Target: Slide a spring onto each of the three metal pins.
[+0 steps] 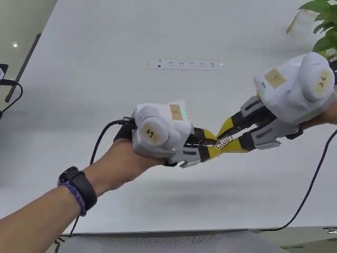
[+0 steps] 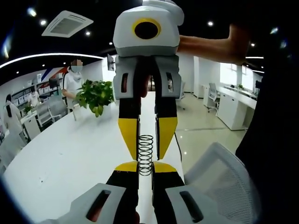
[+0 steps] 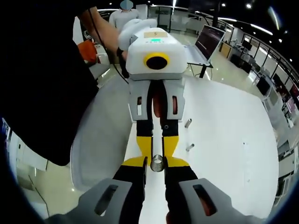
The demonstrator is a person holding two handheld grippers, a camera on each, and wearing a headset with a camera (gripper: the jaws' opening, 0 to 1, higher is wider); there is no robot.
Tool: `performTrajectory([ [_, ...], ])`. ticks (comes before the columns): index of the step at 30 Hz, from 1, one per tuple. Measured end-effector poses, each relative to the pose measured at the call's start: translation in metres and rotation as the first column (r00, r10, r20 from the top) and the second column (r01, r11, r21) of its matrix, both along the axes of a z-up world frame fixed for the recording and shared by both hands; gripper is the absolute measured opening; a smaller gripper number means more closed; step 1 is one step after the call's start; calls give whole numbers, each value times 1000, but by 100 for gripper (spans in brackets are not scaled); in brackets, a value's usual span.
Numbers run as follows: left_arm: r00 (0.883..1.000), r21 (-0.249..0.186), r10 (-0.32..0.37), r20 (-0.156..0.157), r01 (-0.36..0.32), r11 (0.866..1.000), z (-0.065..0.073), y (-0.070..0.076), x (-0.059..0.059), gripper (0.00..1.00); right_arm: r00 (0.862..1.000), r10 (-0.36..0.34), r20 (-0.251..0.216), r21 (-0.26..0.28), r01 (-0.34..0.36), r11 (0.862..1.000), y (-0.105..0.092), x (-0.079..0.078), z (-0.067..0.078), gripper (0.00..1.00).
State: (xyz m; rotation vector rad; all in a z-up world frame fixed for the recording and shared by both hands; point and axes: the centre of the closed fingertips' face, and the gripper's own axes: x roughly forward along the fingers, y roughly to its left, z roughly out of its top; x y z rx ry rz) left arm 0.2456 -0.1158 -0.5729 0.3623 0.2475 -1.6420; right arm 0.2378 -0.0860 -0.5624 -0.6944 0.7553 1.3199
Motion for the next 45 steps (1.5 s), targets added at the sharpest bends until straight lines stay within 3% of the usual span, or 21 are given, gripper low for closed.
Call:
performTrajectory([
  [15, 1000, -3, -21, -8, 21, 1000, 1, 2, -2, 1, 997, 81, 9, -22, -81, 997, 0, -3, -2, 12],
  [26, 1000, -7, -19, -22, 19, 1000, 1, 2, -1, 2, 996, 84, 29, -13, -83, 996, 0, 2, -3, 9],
  [32, 1000, 1, -3, -22, 3, 1000, -6, 3, 1, 3, 997, 73, 25, -27, -73, 997, 0, 5, -10, 8],
  [38, 999, 20, 24, -38, -24, 1000, -17, 11, 2, 7, 998, 63, 18, -42, -62, 997, 0, 8, -17, 8],
  [45, 995, 47, 75, -63, -72, 996, -29, 32, 7, 11, 999, 36, 16, -49, -35, 998, -1, 13, -27, 8],
])
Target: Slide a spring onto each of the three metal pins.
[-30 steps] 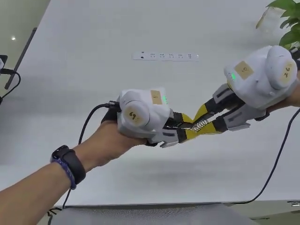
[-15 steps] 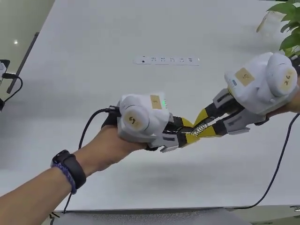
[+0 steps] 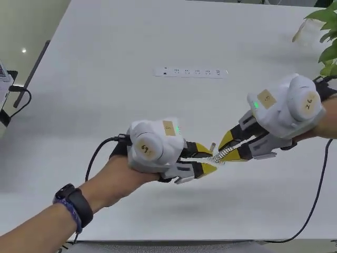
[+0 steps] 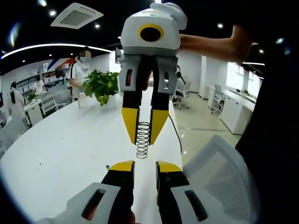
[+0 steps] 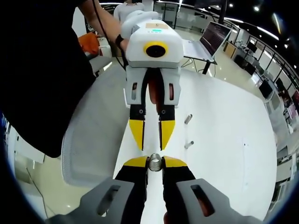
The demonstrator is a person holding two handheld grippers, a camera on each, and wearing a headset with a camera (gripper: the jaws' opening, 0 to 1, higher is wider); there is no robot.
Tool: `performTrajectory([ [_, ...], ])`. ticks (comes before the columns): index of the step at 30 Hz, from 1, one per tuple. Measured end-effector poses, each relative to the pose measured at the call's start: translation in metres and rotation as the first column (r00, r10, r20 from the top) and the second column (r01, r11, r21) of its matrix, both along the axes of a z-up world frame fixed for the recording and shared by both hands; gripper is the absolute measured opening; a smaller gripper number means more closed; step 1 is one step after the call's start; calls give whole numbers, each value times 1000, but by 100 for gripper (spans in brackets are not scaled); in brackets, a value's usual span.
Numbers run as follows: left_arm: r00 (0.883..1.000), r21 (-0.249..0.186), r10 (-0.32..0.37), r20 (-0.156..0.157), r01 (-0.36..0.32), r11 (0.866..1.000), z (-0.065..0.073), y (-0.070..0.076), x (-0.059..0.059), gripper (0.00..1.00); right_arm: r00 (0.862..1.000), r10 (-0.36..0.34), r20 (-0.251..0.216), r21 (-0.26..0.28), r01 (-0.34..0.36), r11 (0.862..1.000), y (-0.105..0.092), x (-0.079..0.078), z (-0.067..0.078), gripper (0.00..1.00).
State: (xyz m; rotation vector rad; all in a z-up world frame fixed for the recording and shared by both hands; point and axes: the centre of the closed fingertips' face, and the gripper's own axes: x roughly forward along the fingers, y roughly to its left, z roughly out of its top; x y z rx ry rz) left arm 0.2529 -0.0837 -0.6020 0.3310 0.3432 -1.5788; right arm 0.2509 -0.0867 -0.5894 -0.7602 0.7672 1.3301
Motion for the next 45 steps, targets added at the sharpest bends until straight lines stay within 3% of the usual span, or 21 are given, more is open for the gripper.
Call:
performTrajectory([
  [8, 996, 24, 92, -18, -92, 995, -12, 27, 12, 18, 1000, -30, 1, -10, 30, 999, -2, 7, -10, 8],
  [21, 969, 68, 242, -41, -239, 969, -31, 80, 30, 25, 996, -86, 17, -41, 86, 995, -9, 27, -23, 8],
  [31, 937, 102, 345, -52, -339, 935, -43, 122, 38, 31, 994, -105, 9, -56, 105, 993, -7, 39, -35, 9],
  [45, 872, 142, 485, -62, -473, 869, -56, 180, 47, 41, 990, -142, 19, -91, 144, 985, 3, 70, -57, 9],
])
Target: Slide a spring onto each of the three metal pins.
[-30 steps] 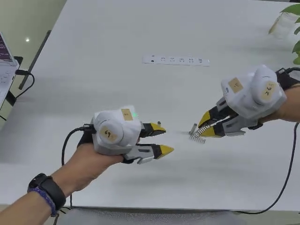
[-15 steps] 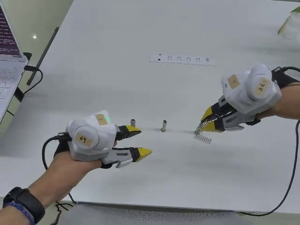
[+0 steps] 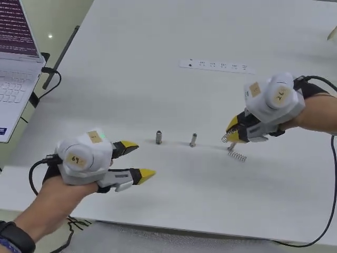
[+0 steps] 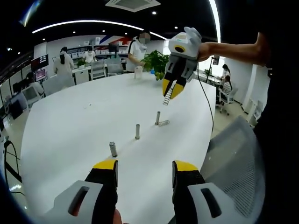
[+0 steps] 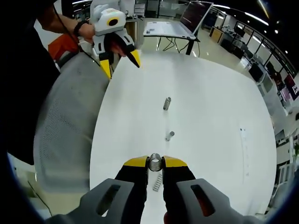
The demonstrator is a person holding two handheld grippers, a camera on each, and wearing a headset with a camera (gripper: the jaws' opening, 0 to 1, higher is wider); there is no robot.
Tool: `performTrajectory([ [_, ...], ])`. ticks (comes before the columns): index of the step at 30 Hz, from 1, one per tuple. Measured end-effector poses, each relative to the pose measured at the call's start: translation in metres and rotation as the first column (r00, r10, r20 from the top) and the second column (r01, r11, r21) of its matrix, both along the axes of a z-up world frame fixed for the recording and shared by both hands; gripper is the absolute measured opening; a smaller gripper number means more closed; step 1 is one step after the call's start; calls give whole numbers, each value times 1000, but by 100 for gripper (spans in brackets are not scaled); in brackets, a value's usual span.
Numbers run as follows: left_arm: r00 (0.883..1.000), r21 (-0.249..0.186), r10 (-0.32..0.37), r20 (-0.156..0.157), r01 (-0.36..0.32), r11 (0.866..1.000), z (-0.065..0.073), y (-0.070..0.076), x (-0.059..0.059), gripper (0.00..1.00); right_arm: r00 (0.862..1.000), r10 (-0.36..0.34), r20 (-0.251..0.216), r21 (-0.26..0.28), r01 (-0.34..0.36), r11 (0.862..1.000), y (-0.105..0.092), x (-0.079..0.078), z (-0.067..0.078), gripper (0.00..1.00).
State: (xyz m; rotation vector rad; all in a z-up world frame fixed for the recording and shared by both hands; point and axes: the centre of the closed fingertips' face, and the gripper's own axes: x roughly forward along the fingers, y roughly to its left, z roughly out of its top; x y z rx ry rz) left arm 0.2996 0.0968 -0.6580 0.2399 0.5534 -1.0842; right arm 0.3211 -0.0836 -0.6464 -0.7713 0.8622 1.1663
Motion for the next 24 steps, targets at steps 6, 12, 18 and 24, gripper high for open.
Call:
performTrajectory([
  [6, 999, 8, 47, -9, -47, 999, -3, 19, 1, 46, 1000, -6, -7, -1, 6, 1000, 5, 9, -7, 9],
  [12, 997, 14, 82, -12, -82, 997, -5, 33, 2, 51, 1000, 5, -15, -15, -5, 1000, 12, 16, -17, 9],
  [18, 993, 13, 113, -15, -113, 993, -5, 42, 1, 55, 1000, 22, -12, -39, -22, 999, 16, 24, -27, 9],
  [24, 992, 18, 126, -22, -126, 992, -7, 48, -3, 59, 1000, 21, -19, -38, -22, 999, 21, 32, -33, 9],
])
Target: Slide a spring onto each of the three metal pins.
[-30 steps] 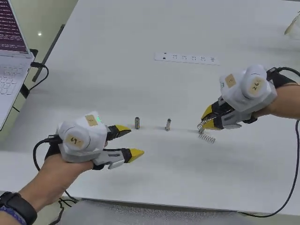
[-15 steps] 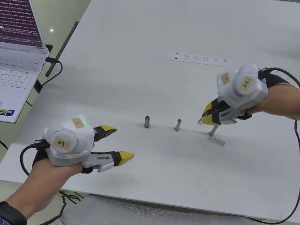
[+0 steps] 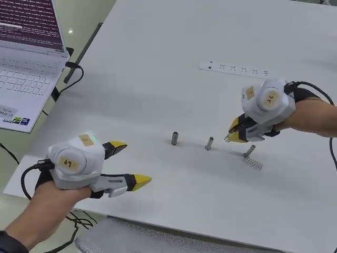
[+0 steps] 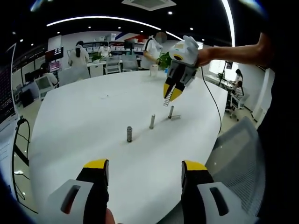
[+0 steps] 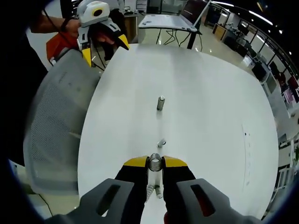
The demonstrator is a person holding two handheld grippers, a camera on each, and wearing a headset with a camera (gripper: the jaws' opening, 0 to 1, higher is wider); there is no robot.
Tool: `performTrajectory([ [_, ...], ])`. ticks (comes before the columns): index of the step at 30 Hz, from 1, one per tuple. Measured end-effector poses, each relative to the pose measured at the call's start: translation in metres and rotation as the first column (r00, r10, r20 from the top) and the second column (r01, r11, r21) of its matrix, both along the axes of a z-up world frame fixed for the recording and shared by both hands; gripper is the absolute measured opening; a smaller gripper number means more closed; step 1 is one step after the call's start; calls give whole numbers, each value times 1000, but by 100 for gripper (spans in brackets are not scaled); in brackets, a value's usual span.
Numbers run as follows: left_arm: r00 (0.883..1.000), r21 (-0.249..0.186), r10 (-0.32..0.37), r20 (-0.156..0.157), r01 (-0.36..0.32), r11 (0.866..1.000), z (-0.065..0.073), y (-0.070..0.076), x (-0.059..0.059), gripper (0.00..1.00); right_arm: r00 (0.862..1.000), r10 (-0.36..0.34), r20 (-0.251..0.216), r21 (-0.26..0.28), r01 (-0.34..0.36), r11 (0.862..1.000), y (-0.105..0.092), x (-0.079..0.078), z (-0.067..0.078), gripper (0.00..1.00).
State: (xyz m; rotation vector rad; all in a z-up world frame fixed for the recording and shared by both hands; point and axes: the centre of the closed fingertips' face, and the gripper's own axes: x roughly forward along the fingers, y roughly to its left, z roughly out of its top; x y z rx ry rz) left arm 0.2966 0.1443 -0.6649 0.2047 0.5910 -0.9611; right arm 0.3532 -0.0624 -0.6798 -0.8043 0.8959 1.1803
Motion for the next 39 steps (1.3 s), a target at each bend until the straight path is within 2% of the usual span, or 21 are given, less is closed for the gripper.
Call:
performTrajectory([
  [16, 1000, -2, 17, -15, -17, 1000, -1, 4, -5, 68, 1000, 24, -14, -15, -24, 1000, 11, 12, -13, 9],
  [39, 998, -5, 54, -19, -54, 999, 0, 19, -4, 68, 997, 69, -37, -42, -71, 997, 24, 21, -26, 9],
])
